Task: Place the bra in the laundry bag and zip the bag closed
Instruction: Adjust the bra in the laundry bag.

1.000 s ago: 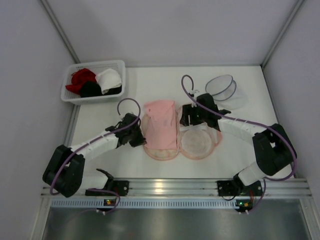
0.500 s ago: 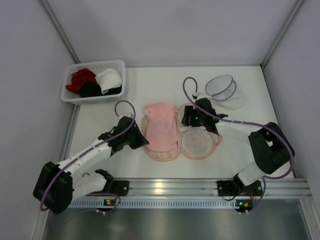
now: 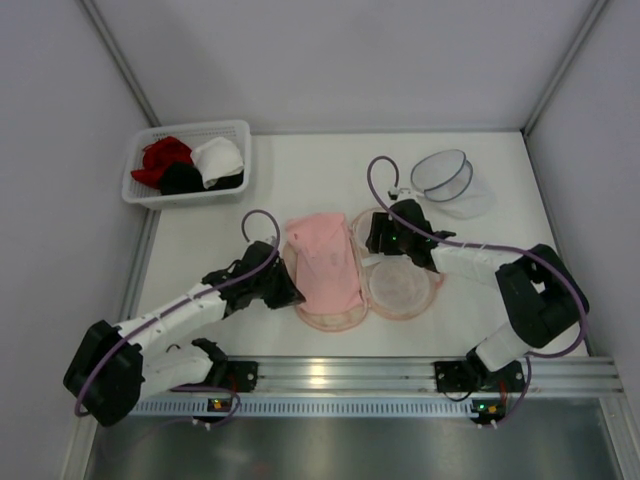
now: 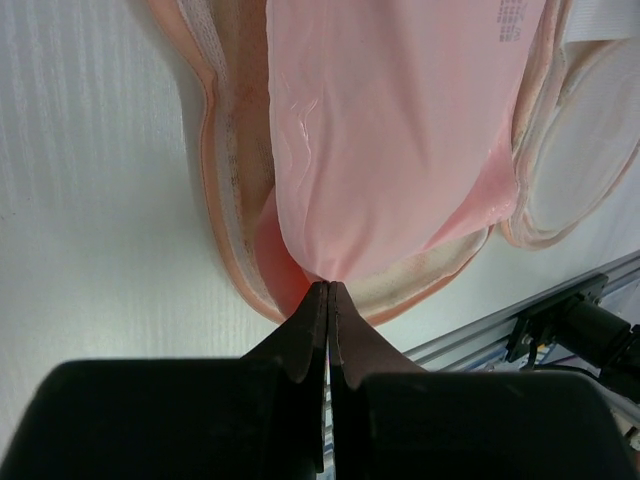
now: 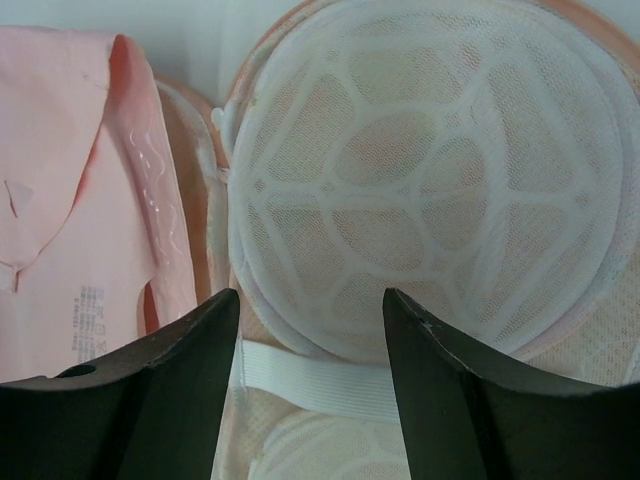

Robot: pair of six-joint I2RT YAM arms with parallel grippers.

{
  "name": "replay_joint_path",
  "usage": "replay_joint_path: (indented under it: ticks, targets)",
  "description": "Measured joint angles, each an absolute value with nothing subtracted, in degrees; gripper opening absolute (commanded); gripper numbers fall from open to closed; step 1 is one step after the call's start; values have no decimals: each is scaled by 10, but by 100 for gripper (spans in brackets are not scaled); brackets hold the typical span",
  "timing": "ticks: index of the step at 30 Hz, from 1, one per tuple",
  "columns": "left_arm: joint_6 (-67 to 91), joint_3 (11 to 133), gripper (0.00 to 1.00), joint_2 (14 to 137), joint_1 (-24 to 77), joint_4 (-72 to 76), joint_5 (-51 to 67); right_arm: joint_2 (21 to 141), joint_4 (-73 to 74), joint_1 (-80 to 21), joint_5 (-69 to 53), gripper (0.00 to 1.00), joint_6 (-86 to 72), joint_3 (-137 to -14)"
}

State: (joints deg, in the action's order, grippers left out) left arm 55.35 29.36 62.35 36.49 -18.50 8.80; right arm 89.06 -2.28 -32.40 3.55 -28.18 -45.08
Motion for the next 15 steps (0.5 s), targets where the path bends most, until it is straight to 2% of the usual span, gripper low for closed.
replay_joint_path:
  ticks: [15]
  targets:
    - [560,294,0,589,390,-185,127,894,-36,-325,57,60,-286,-435]
